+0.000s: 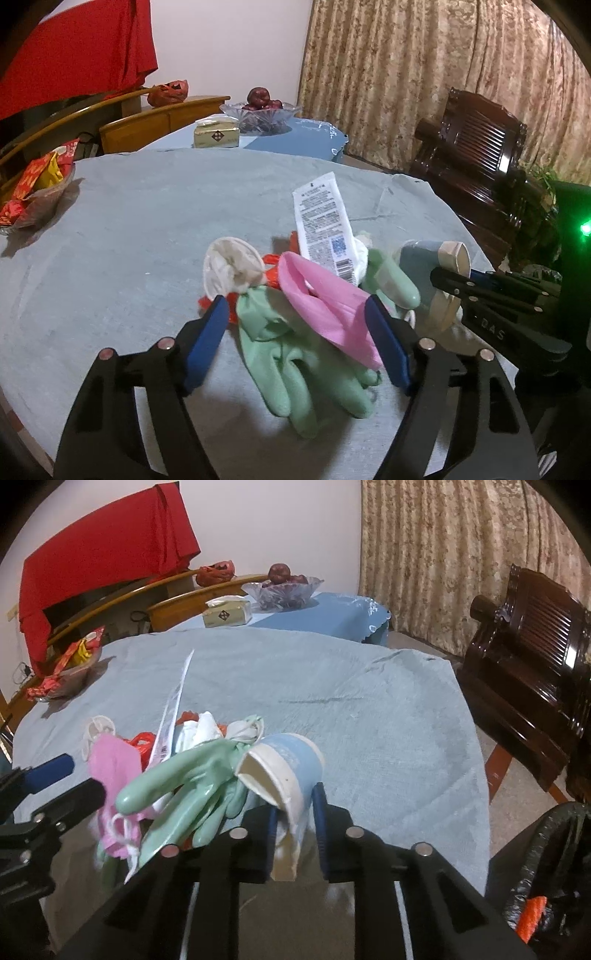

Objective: Collect trash
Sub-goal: 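Grasp the pink mask with the left tool while the right tool lifts the cup toward the bin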

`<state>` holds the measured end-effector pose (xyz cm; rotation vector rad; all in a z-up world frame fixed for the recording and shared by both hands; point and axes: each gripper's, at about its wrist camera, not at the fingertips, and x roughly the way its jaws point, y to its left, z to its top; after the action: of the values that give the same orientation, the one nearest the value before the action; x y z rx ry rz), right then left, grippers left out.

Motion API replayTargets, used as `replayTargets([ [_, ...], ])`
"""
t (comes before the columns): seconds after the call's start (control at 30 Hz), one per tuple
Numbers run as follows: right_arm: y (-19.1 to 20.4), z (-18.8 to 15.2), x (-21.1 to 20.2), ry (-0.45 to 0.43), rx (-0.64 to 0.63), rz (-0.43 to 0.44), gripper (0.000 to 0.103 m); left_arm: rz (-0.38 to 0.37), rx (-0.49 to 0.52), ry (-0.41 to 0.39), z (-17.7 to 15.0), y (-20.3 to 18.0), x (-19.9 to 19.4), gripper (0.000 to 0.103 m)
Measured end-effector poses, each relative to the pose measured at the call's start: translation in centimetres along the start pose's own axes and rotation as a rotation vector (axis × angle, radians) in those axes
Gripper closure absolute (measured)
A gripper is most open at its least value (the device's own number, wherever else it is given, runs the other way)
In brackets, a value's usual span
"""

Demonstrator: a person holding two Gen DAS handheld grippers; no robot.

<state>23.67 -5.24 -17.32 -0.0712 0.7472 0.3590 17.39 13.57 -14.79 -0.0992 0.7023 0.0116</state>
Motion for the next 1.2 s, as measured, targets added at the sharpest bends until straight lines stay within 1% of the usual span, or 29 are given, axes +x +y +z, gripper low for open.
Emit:
replayTargets([
  [0.1,-0.4,-0.3,-0.9,-0.004,0.018,0.001,0.086,-0.012,-0.004,0.009,-0.1,-0.4,0.2,0.04],
  [0.17,-0.5,-0.6,-1.5,-0.006,0.026,0.003,0.086,-0.025,-0.005,0.019,-0.1,-0.7,0.4,0.052],
  [0.2,-0.6,-0.7,-1.8,-0.008,0.029,0.005,0.086,-0.029,-0.004,0.022,-0.1,-0.8,0.5,0.055],
  [0.27,-0.7,-0.9,-2.4,-0.009,0.035,0.007,0.086,-0.038,0.001,0.031,-0.2,-1.1,0.8,0.071],
  [0.3,-0.8,-1.0,-2.6,-0.01,0.037,0.008,0.086,-0.039,0.002,0.038,-0.2,-1.2,0.9,0.075],
  [0.37,-0.9,-1.2,-3.1,-0.011,0.041,0.01,0.086,-0.039,-0.006,0.039,-0.2,-1.3,0.9,0.085],
  [0.47,-1.0,-1.5,-3.7,-0.01,0.046,0.015,0.086,-0.038,-0.015,0.031,-0.1,-1.2,0.6,0.095],
  [0.67,-1.2,-1.6,-5.1,-0.023,0.056,0.026,0.086,-0.035,0.002,-0.002,0.3,-1.5,-1.0,0.098],
  [0.97,-1.9,-0.8,-8.0,-0.083,0.073,0.034,0.086,-0.029,0.027,-0.034,1.4,-2.7,-3.6,0.098],
  [1.2,-2.2,-0.4,-10.3,-0.123,0.076,0.032,0.086,-0.054,0.042,-0.06,2.0,-4.2,-5.2,0.098],
])
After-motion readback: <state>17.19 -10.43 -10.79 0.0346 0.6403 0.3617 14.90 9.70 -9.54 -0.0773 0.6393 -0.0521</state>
